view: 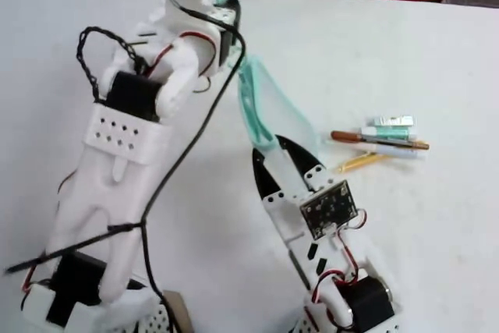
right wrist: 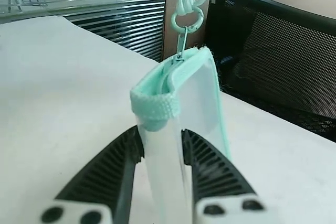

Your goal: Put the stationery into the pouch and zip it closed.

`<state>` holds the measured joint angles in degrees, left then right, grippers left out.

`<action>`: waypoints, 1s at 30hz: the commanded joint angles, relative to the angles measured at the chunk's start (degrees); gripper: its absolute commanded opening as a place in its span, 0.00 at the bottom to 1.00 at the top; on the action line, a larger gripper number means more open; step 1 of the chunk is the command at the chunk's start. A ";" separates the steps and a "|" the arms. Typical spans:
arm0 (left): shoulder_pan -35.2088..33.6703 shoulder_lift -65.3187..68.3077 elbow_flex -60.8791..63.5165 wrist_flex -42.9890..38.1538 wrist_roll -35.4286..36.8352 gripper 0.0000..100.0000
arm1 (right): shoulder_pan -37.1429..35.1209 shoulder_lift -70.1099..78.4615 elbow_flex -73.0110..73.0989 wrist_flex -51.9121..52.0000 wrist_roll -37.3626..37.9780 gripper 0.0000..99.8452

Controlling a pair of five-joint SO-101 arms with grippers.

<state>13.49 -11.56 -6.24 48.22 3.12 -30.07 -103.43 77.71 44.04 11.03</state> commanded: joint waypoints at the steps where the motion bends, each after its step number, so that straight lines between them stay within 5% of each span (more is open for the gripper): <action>1: -2.51 3.03 -2.99 -3.34 -0.79 0.06 | 0.48 0.13 0.09 1.19 -0.44 0.02; 30: -3.91 11.82 -11.87 -4.84 -0.79 0.06 | -1.54 0.13 0.18 1.89 -0.44 0.02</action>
<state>11.74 0.66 -13.80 45.85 3.12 -31.38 -103.43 77.71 44.75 11.03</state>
